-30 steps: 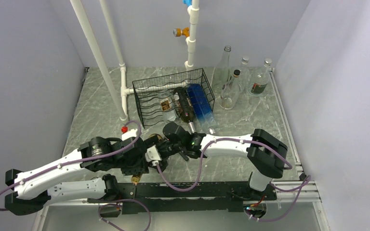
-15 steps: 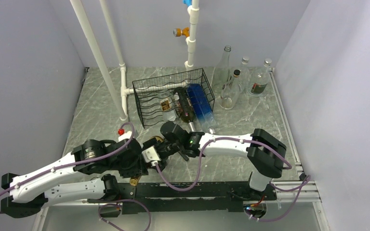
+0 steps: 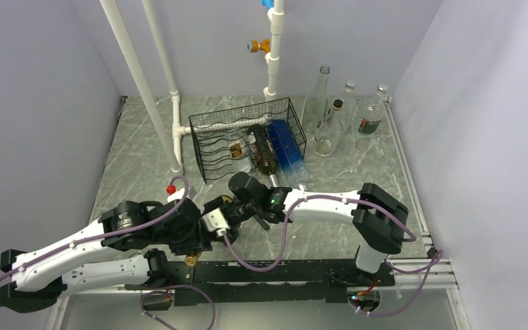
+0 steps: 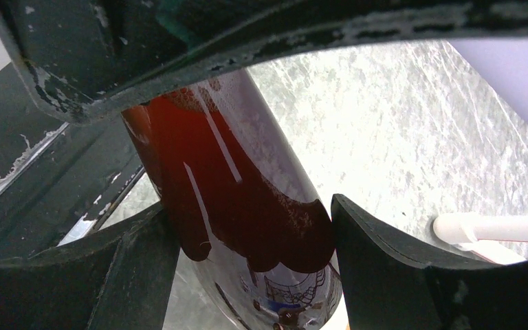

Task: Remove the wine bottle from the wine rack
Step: Pick up the wine bottle from the wine rack.

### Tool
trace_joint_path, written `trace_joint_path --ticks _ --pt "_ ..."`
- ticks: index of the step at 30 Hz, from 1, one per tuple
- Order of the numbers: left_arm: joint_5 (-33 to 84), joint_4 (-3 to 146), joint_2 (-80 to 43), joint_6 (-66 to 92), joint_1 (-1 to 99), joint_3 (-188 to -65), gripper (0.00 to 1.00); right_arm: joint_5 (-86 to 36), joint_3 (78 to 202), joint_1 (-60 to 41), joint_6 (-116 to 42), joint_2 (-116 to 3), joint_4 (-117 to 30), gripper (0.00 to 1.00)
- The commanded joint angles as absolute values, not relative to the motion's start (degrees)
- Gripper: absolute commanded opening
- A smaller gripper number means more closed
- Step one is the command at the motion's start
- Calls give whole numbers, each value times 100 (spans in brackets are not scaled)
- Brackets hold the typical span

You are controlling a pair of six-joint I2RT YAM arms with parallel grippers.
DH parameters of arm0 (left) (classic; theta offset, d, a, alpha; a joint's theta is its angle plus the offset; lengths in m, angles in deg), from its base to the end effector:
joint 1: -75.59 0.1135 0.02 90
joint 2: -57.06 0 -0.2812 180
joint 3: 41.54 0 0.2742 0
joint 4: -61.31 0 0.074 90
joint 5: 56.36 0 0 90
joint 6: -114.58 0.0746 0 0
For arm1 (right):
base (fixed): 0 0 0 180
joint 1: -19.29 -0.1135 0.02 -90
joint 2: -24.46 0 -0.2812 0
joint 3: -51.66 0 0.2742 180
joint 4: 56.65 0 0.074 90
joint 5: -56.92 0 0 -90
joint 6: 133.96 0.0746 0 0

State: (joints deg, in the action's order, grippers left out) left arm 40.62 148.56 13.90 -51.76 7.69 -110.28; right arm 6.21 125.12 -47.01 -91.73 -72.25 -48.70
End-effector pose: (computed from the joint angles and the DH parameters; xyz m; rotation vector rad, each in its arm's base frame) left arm 0.0582 -0.1193 0.2939 -0.2499 2.7993 -0.6224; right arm 0.1245 0.4013 0.2163 -1.9603 0.7758 0.9157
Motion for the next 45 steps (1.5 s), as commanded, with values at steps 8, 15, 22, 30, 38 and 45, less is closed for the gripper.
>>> trace_joint_path --ticks 8,15,22,30,38,45 --pt "4191 13943 1704 -5214 768 -11186 56 1383 12684 -4674 -8820 -7225 -4603 55" --pt "4162 13802 1931 -5183 773 -11141 65 1664 12653 -4577 -8781 -7201 -4576 55" --pt "4207 13685 2149 -5119 767 -11091 79 1876 12600 -4483 -8666 -7147 -4629 54" --pt "4031 13530 2192 -5177 772 -10823 83 1807 12547 -4389 -8367 -7185 -4863 54" --pt "4209 13283 2521 -5224 766 -10590 85 1955 12495 -4270 -7857 -7135 -5148 54" --pt "4352 13023 2620 -5114 771 -10600 86 2080 12430 -4116 -7348 -7094 -5430 52"
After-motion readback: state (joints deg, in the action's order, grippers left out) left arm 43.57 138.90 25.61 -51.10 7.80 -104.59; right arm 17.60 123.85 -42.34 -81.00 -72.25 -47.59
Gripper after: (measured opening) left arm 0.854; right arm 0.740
